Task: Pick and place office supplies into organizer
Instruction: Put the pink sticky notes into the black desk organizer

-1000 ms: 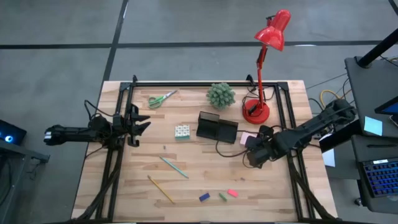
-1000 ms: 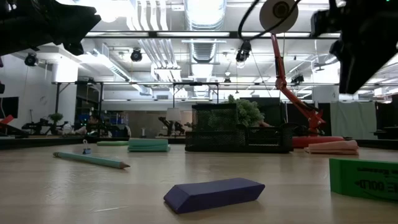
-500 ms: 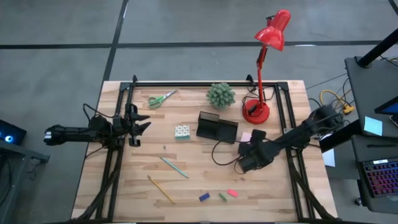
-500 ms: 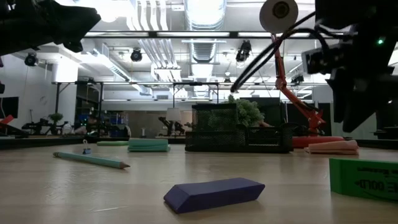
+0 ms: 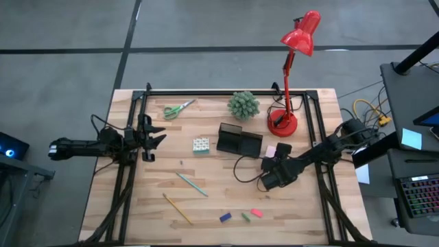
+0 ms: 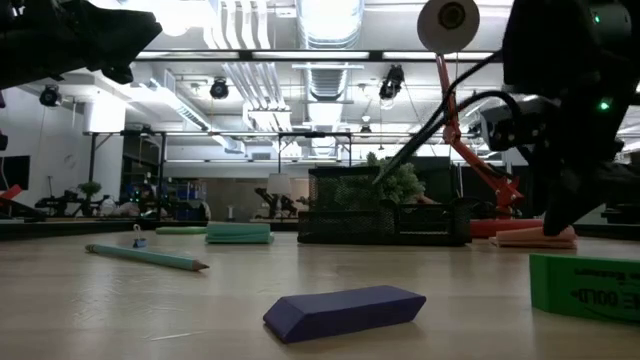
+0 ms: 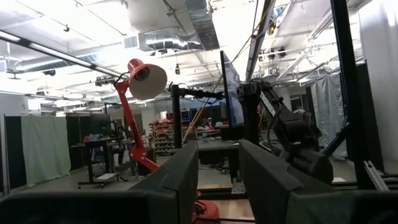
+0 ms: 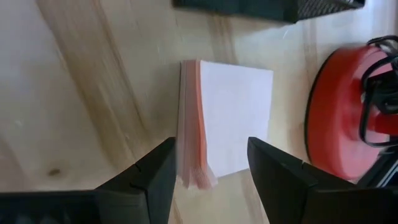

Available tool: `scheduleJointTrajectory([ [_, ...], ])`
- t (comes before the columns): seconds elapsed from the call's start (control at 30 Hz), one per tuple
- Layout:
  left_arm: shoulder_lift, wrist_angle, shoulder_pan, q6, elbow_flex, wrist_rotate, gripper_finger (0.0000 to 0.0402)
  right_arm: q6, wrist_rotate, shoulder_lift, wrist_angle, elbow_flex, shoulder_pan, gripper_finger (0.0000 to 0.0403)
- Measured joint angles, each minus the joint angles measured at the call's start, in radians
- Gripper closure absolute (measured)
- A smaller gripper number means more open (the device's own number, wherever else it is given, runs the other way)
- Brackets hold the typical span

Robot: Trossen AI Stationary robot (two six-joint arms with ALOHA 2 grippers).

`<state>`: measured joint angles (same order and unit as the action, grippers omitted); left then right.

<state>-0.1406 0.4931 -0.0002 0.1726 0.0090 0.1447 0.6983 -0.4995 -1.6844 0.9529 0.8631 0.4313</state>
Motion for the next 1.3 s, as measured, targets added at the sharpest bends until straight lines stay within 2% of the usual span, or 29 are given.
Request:
scheduleJointTrajectory([
  [0.27, 0.000, 0.000, 0.000, 0.000, 0.000, 0.000, 0.0296, 0.036, 0.001, 0.010, -0.048, -0.063, -0.005, 0.0216],
  [0.6, -0.001, -0.002, 0.000, 0.000, 0.000, 0.000, 0.0296, 0.053, 0.005, 0.011, -0.067, -0.073, -0.008, 0.0228],
  [0.83, -0.001, -0.002, 0.000, 0.000, 0.000, 0.000, 0.0296, 0.029, 0.015, 0.012, -0.096, -0.083, -0.018, 0.0272],
  [1.2, -0.001, 0.000, 0.000, 0.000, 0.000, 0.000, 0.0296, 0.027, 0.057, 0.010, -0.107, -0.084, -0.029, 0.0373],
  [1.3, -0.001, 0.000, 0.000, 0.000, 0.000, 0.000, 0.0296, 0.027, 0.069, 0.010, -0.105, -0.086, -0.039, 0.0390],
])
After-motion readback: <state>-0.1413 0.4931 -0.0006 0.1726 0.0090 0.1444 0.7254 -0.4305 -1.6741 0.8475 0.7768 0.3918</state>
